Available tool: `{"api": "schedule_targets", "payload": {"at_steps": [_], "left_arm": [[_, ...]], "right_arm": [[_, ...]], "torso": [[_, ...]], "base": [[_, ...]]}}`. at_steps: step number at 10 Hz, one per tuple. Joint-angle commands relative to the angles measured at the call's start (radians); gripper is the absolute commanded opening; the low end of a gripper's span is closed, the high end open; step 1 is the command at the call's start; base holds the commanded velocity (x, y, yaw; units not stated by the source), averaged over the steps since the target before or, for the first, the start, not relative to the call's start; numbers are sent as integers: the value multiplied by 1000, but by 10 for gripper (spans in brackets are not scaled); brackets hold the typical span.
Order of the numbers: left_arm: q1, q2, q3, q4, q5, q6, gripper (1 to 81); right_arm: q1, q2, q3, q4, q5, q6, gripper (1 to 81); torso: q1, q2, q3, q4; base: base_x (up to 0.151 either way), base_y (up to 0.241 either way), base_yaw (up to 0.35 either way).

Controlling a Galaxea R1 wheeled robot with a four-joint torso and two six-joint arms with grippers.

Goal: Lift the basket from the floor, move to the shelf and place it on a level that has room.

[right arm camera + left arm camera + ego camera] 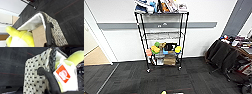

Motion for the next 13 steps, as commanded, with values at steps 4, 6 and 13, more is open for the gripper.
{"api": "schedule_targets", "payload": {"at_steps": [4, 6, 13], "left_arm": [[-43, -11, 1, -5, 45, 54, 10], [-32, -24, 7, -7, 45, 56, 10], [-21, 1, 3, -5, 47, 62, 10]], "right_arm": [[47, -36, 25, 17, -23, 2, 10], [29, -39, 31, 17, -22, 2, 10], [3, -45, 33, 17, -22, 2, 10]], "torso": [[-115, 176, 28, 0], [-159, 244, 29, 0], [-195, 299, 117, 0]], "base": [[0, 0, 0], [0, 0, 0], [0, 0, 0]]}}
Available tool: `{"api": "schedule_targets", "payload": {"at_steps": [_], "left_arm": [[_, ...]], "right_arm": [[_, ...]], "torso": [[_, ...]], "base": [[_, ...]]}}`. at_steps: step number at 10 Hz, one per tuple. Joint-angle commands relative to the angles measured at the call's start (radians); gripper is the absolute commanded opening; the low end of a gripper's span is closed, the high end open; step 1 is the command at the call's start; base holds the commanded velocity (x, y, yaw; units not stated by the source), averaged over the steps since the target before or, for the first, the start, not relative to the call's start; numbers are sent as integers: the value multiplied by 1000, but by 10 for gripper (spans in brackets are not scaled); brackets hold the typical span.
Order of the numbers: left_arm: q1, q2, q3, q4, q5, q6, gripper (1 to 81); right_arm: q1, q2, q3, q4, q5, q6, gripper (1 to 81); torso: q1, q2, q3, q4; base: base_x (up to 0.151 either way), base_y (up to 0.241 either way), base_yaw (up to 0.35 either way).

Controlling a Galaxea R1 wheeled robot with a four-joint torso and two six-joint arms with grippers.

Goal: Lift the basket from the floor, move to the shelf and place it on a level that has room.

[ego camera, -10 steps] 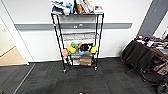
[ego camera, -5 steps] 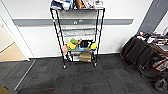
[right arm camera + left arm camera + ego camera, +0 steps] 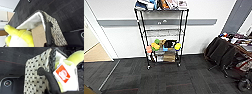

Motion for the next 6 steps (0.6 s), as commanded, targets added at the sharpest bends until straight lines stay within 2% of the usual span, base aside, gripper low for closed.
{"api": "schedule_targets", "payload": {"at_steps": [1, 4, 5, 6], "left_arm": [[-97, -24, 31, -6, 53, 8, 10], [-97, -21, 33, -6, 53, 8, 10], [-97, -19, 33, -6, 53, 8, 10], [-97, -18, 33, -6, 53, 8, 10]], "right_arm": [[94, -31, 33, 17, -28, 7, 10], [94, -31, 33, 17, -28, 7, 10], [94, -31, 33, 17, -28, 7, 10], [94, -31, 33, 17, -28, 7, 10]], "torso": [[0, 0, 75, 0], [-2, 0, 163, 0], [-45, 100, 109, 0], [-45, 101, 135, 0]], "base": [[0, 0, 0], [0, 0, 0], [0, 0, 0], [0, 0, 0]]}}
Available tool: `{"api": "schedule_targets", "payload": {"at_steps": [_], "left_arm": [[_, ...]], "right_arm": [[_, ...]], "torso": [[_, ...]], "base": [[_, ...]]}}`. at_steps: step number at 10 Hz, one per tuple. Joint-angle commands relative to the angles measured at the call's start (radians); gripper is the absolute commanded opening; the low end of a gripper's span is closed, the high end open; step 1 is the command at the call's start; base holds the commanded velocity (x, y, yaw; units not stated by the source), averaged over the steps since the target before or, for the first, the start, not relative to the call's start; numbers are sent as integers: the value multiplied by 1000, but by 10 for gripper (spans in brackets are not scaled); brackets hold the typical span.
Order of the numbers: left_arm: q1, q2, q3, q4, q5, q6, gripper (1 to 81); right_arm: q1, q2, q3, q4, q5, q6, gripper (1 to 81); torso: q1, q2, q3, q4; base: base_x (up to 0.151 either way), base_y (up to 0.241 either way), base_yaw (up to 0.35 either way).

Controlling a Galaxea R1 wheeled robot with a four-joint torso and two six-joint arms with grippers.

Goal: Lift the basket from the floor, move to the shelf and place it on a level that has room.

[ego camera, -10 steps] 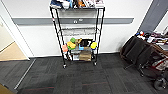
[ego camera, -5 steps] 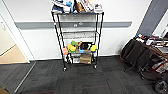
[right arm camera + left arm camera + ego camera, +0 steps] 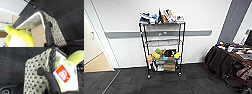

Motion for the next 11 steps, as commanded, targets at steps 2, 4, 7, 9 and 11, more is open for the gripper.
{"api": "schedule_targets", "payload": {"at_steps": [2, 4, 7, 9, 11], "left_arm": [[-111, -21, 36, -6, 55, 5, 10], [-111, -22, 36, -6, 55, 5, 10], [-111, -20, 33, -6, 55, 5, 10], [-108, -18, 31, -4, 55, 5, 10], [-107, -18, 30, -1, 55, 5, 10]], "right_arm": [[111, -26, 33, 17, -25, 7, 10], [111, -26, 33, 17, -25, 7, 10], [109, -24, 31, 17, -31, 7, 10], [111, -26, 26, 15, -32, 7, 10], [111, -24, 26, 13, -34, 7, 10]], "torso": [[-33, 123, 6, 0], [-19, 90, 8, 0], [-23, 140, 98, 0], [-24, 146, 141, 0], [-24, 146, 205, 0]], "base": [[0, 0, 0], [0, 0, 0], [0, 0, 0], [0, 0, 0], [0, 0, 0]]}}
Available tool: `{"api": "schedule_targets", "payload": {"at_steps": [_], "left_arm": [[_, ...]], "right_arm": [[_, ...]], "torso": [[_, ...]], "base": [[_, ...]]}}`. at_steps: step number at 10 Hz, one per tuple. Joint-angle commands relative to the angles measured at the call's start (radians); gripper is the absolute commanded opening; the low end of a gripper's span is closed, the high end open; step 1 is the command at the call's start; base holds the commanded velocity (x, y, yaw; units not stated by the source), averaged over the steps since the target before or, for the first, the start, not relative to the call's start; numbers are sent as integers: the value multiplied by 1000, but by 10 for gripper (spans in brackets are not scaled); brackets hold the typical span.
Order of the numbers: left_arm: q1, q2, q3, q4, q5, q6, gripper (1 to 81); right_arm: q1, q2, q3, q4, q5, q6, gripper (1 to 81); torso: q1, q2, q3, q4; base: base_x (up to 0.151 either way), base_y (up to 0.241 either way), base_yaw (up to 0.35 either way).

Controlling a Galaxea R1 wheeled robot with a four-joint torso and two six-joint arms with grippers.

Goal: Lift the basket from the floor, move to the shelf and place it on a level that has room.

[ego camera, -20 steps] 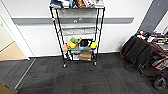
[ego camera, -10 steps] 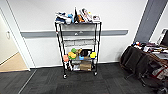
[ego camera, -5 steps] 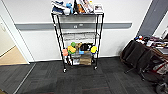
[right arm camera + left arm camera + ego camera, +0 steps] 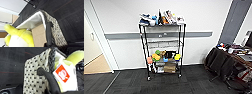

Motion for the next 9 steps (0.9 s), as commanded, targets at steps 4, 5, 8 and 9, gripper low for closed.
{"api": "schedule_targets", "payload": {"at_steps": [4, 5, 8, 9], "left_arm": [[-111, -34, 45, 26, 69, 40, 10], [-112, -35, 55, 37, 71, 45, 10], [-111, -52, 68, 58, 71, 95, 10], [-106, -57, 66, 58, 71, 101, 10]], "right_arm": [[117, -26, 36, -37, -65, 5, 10], [119, -26, 35, -45, -98, 7, 10], [116, -33, 27, -40, -102, 11, 10], [117, -32, 23, -40, -101, 14, 10]], "torso": [[-1, 0, 38, 0], [-2, 0, 36, 0], [-2, 0, 34, 0], [-2, 0, 34, 0]], "base": [[0, 0, 0], [0, 0, 0], [0, 0, 0], [0, 0, 0]]}}
